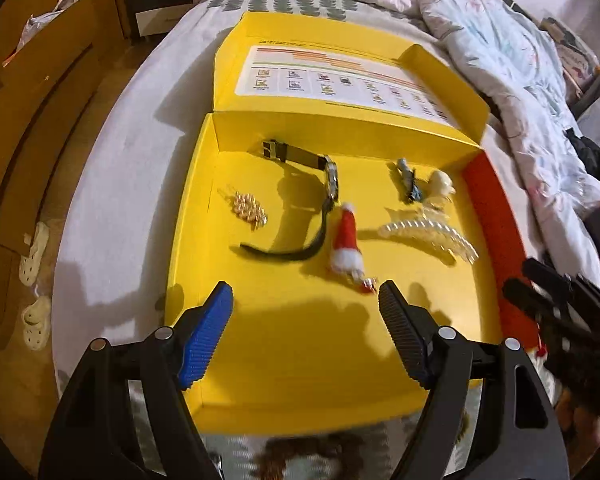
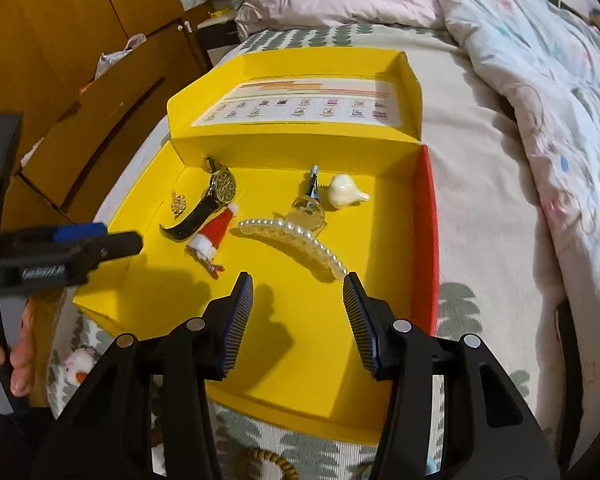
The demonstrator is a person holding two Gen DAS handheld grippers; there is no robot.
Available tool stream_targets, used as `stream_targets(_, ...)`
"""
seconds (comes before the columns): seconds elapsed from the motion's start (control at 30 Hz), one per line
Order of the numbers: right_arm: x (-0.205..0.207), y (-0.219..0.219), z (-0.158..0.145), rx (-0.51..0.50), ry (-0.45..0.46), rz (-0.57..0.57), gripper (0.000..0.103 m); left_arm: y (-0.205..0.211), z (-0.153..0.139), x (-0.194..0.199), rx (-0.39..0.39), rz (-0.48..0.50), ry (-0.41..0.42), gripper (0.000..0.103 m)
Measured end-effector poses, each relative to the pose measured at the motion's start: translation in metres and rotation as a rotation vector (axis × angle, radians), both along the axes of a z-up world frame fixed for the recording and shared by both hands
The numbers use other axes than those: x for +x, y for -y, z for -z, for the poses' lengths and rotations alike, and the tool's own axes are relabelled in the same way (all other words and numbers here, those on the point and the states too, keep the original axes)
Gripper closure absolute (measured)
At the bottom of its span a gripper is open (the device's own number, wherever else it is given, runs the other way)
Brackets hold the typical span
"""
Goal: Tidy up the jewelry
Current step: 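Move left tool into box toward black-strap watch while right approaches pearl claw clip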
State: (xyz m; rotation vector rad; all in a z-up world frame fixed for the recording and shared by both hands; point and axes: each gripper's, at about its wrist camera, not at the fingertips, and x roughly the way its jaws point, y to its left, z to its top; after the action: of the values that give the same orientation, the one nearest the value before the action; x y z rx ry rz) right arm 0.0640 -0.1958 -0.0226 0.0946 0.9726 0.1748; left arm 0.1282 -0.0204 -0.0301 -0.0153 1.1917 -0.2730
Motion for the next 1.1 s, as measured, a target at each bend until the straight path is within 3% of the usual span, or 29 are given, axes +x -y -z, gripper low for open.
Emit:
stream_targets(0.27, 0.019, -0.009, 0.019, -0.029, -0.038, 0.005, 0.052, 0.014, 0.013, 0.031, 0.054, 0.023, 0.006, 0.028)
stream_targets(0.87, 0.058, -0.023, 0.048, -0.125, -0.06, 0.024, 0.052, 0.032, 0.052, 0.071, 0.08, 0.061, -0.045, 0.028)
stream_targets(1.0, 0.063, -0.026, 0.051, -0.157, -0.065, 0.025, 0.038, 0.037, 0.061, 0.071, 0.101, 0.084, -0.055, 0.028)
stream_targets(1.1, 0.065, -0.029, 0.05, -0.213, -0.055, 0.022, 0.038, 0.035, 0.06, 0.072, 0.094, 0.074, -0.054, 0.028)
